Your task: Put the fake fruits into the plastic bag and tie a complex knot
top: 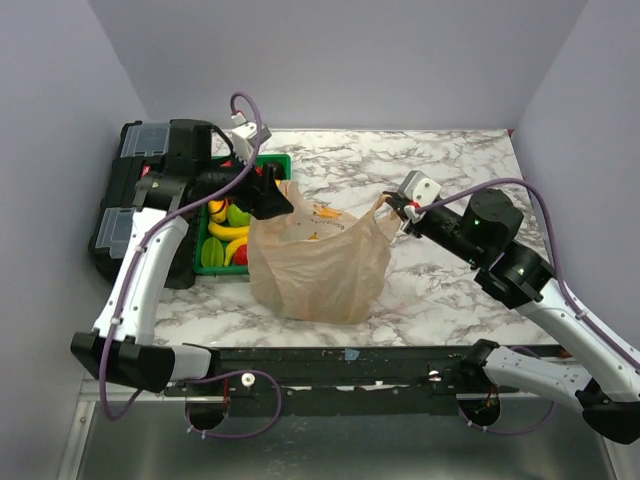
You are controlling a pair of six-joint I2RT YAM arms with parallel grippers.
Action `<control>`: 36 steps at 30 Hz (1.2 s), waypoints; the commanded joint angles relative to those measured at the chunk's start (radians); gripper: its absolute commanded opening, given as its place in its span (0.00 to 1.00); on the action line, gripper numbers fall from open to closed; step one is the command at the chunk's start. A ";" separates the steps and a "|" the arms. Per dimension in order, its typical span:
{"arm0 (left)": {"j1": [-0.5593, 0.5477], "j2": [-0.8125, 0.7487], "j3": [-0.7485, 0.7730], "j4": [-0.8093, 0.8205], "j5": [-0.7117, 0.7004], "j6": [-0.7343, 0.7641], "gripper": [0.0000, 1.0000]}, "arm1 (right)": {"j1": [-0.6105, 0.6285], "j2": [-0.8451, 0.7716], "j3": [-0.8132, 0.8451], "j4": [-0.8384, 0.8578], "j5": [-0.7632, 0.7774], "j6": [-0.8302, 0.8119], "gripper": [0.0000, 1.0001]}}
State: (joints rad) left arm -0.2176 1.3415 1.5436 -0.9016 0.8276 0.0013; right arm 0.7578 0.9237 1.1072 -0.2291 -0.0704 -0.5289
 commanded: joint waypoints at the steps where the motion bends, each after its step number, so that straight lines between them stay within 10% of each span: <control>1: 0.032 -0.124 0.099 0.030 0.035 0.255 0.82 | -0.003 0.029 0.059 0.069 -0.103 0.094 0.01; 10: -0.153 -0.164 0.153 0.114 0.101 0.289 0.95 | -0.004 0.076 0.085 0.141 -0.224 0.101 0.10; 21: -0.396 0.013 0.164 0.339 0.025 -0.054 0.90 | -0.003 0.100 0.099 0.155 -0.288 0.113 0.23; 31: -0.423 0.048 0.144 0.227 0.108 -0.006 0.17 | -0.004 0.049 0.088 0.065 -0.157 0.124 0.38; 36: -0.392 -0.012 0.106 0.191 0.078 0.082 0.01 | -0.004 -0.004 0.055 -0.078 -0.098 0.094 0.57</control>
State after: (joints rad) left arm -0.6308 1.4021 1.6779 -0.6601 0.8906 0.0143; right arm 0.7578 0.9646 1.1732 -0.1761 -0.2470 -0.4152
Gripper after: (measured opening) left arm 0.080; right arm 0.519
